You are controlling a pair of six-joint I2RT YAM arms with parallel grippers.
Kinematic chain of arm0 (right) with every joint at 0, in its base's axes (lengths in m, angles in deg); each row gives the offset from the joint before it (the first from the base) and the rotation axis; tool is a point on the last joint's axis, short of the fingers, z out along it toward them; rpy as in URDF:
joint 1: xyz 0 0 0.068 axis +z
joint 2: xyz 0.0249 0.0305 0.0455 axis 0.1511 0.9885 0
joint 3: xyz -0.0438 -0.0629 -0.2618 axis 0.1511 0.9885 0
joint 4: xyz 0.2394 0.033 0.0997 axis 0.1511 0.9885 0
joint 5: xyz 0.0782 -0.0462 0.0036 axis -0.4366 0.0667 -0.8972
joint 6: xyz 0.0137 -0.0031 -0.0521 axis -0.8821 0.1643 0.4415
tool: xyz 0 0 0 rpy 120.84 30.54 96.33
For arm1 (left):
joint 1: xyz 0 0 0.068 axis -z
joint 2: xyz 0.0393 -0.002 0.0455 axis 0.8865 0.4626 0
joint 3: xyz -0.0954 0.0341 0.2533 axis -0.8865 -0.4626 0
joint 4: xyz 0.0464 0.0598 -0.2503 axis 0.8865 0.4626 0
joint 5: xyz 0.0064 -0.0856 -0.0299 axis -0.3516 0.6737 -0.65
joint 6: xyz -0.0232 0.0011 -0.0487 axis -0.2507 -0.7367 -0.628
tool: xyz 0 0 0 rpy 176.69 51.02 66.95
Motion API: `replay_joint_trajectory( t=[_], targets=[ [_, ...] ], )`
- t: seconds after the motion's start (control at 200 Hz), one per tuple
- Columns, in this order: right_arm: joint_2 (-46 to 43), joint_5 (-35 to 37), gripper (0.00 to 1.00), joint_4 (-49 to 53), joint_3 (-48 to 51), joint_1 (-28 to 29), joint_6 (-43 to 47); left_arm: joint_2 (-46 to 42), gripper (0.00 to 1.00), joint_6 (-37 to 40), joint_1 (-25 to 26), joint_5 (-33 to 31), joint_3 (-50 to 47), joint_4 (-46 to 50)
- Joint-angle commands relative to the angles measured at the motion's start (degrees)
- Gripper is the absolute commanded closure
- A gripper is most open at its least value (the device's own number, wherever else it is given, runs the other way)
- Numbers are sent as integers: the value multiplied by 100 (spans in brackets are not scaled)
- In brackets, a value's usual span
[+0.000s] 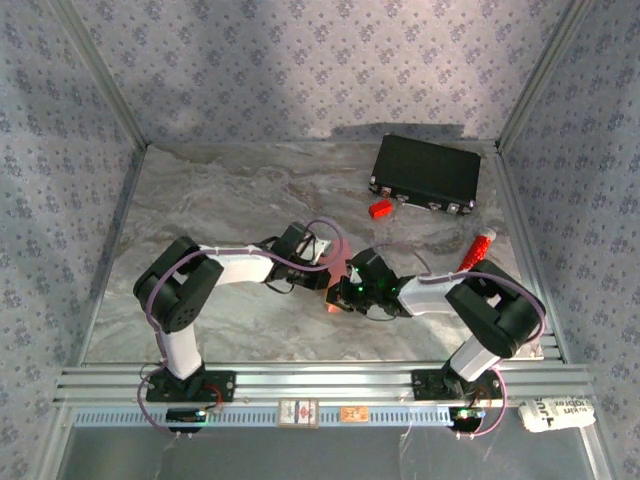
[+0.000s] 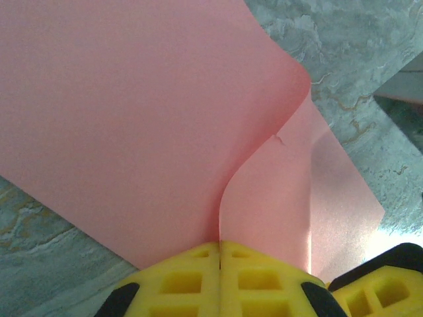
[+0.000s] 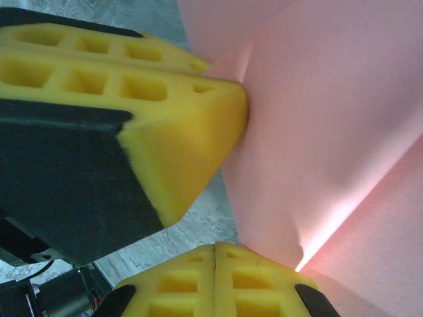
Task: Fold a paper plane with a square sheet of paper (pick it up from the middle)
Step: Fold the triangle a second time at the center of the table.
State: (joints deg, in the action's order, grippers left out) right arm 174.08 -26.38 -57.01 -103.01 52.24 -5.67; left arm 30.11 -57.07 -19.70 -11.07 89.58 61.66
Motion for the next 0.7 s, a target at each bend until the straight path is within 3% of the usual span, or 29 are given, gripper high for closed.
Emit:
replay_joint_trajectory(
  t=[0.0, 0.475, 0.695],
  targets=[
    [129, -35, 96, -123, 174, 47, -128, 190, 100, 21, -7, 75, 74, 179],
    [-394, -28, 94, 101, 89, 73, -32, 216, 100, 21, -5, 89, 64, 177],
    [-68, -87, 95, -90, 147, 206, -128, 205, 100, 21, -5, 83, 61, 168]
  ],
)
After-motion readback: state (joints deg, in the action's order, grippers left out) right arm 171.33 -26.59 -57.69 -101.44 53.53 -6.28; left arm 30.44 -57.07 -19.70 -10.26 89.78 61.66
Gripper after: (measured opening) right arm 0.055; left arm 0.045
